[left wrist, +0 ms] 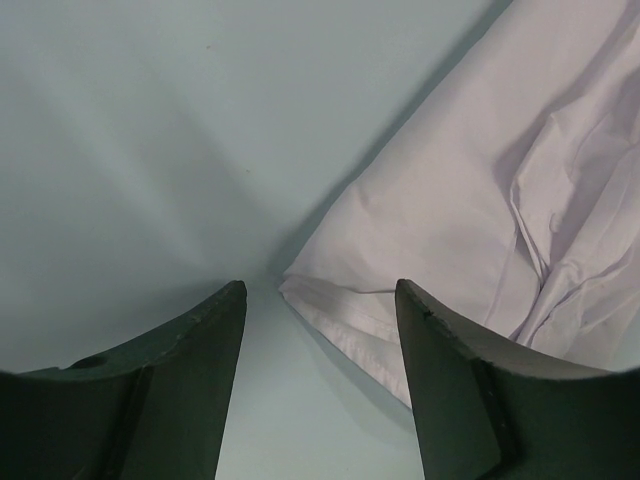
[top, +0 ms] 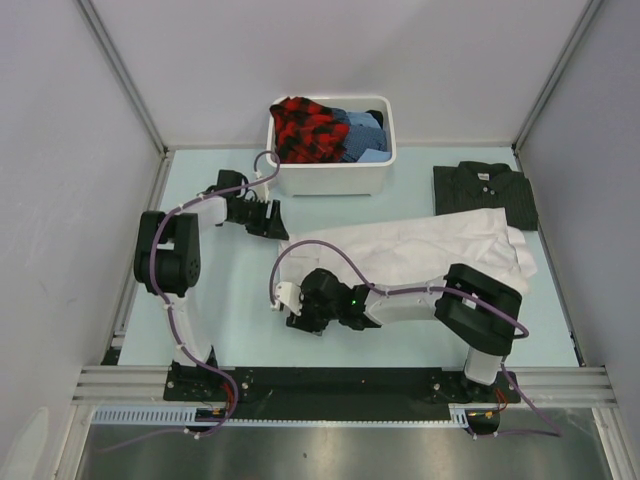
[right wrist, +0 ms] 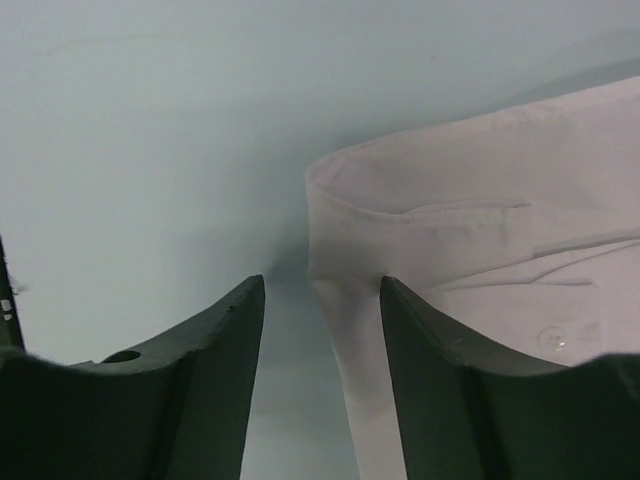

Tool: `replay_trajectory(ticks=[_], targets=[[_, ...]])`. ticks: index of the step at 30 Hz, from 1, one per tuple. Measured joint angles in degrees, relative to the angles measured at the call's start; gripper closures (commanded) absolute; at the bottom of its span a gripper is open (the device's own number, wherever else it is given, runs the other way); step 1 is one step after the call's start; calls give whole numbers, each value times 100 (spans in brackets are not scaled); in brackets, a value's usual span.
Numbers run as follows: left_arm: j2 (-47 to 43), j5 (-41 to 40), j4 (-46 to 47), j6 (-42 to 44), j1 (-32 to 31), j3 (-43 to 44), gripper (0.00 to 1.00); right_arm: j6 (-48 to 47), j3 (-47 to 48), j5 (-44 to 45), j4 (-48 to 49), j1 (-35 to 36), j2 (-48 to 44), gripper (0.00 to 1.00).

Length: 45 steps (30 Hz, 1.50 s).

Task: Fold and stack the long sleeve shirts
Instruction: Fold the shirt

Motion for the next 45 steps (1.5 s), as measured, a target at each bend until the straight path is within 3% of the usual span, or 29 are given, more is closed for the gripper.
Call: replay_trajectory(ticks=[2, 5, 12, 14, 16, 24, 31, 45], targets=[[0, -26, 0, -17, 2, 7, 35, -7, 13, 20, 7, 0, 111, 57], [31, -22, 0, -46, 2, 24, 46, -24, 103, 68, 70, -4, 205, 70], [168, 66, -205, 11, -70, 96, 87, 4, 203, 103, 83, -59, 245, 90], [168, 98, -247, 11, -83, 96, 91, 42, 238, 90, 96, -87, 245, 100], [168, 153, -289, 9, -92, 96, 99, 92, 249, 59, 127, -125, 245, 100], [83, 409, -299, -103, -111, 101, 100, 361, 247, 57, 153, -339, 92, 100], [-240, 529, -271, -376, -442, 291, 100, 557, -7, 125, 249, -605, -590, 100], [302, 549, -267, -1104, -1631, 2271, 100, 754, -1416, 313, -199, -1410, -2833, 100]])
